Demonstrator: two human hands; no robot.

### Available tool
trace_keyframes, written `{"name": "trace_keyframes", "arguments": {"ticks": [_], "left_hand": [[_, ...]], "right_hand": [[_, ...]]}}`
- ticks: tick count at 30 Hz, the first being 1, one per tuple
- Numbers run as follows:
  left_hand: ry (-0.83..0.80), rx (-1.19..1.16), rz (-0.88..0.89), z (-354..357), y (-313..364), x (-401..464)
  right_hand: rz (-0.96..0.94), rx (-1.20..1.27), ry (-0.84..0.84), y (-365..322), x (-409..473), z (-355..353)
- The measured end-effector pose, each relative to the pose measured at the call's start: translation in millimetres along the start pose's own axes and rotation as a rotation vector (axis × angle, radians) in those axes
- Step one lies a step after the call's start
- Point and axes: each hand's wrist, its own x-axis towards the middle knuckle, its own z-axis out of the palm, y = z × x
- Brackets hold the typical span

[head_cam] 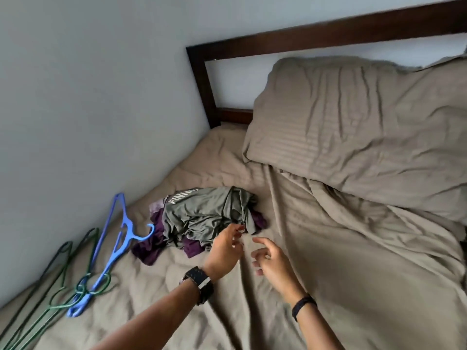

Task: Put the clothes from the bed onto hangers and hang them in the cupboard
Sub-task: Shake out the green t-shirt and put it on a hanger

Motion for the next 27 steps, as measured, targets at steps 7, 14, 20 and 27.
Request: {"name": "trace_keyframes", "arguments": {"ticks": [7, 14, 20, 27], "left_hand": [[0.013, 0.315, 0.171, -18, -81, 69], [0.058, 0.12, 0.199, -47, -96, 92], [-0.048, -0.33, 0.241, -67, -104, 79], [-0.154, -0.64, 0.157, -80, -99, 49]], "right_hand": [[-0.1, -0.186, 0.155, 28, 45, 74], [-0.027, -0.233, 0.302, -3, 50, 111], [-0.124, -0.337, 0.432, -15, 62, 127], [-0.249, -0.494, 0.415, -7, 49, 140]]}}
